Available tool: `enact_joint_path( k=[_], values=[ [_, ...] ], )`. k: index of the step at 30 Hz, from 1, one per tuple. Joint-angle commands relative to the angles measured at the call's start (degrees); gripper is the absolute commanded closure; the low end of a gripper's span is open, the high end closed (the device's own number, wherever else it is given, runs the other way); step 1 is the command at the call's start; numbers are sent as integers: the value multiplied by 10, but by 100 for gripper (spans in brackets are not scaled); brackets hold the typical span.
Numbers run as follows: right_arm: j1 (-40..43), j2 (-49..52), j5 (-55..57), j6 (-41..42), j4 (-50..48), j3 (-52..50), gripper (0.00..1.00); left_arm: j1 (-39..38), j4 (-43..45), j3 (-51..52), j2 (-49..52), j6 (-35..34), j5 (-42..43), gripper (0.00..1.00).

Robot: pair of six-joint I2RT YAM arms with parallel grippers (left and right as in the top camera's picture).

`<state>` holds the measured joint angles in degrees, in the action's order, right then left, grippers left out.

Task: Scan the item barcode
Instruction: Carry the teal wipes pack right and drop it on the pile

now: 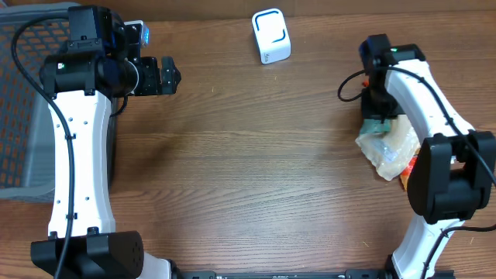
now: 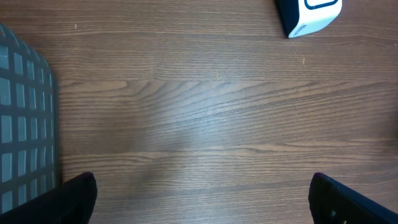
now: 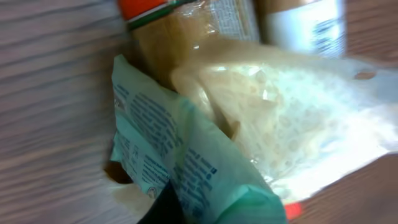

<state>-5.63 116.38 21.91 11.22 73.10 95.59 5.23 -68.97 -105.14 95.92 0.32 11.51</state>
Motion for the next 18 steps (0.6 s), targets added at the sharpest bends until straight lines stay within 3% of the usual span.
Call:
enact_joint_path(
  k=[1, 2, 4, 13, 18],
  values=[
    [27, -3, 53, 12, -8, -3, 64, -4, 2, -9, 0, -3, -1, 0],
    [35, -3, 53, 12, -11, -3, 44, -4, 2, -9, 0, -3, -1, 0],
    [48, -3, 50, 12, -19, -3, 31, -4, 2, -9, 0, -3, -1, 0],
    [68, -32, -37, 2, 0, 87, 23, -4, 2, -9, 0, -3, -1, 0],
    [64, -90, -113, -11, 23, 154, 8, -4, 2, -9, 0, -3, -1, 0]
  ],
)
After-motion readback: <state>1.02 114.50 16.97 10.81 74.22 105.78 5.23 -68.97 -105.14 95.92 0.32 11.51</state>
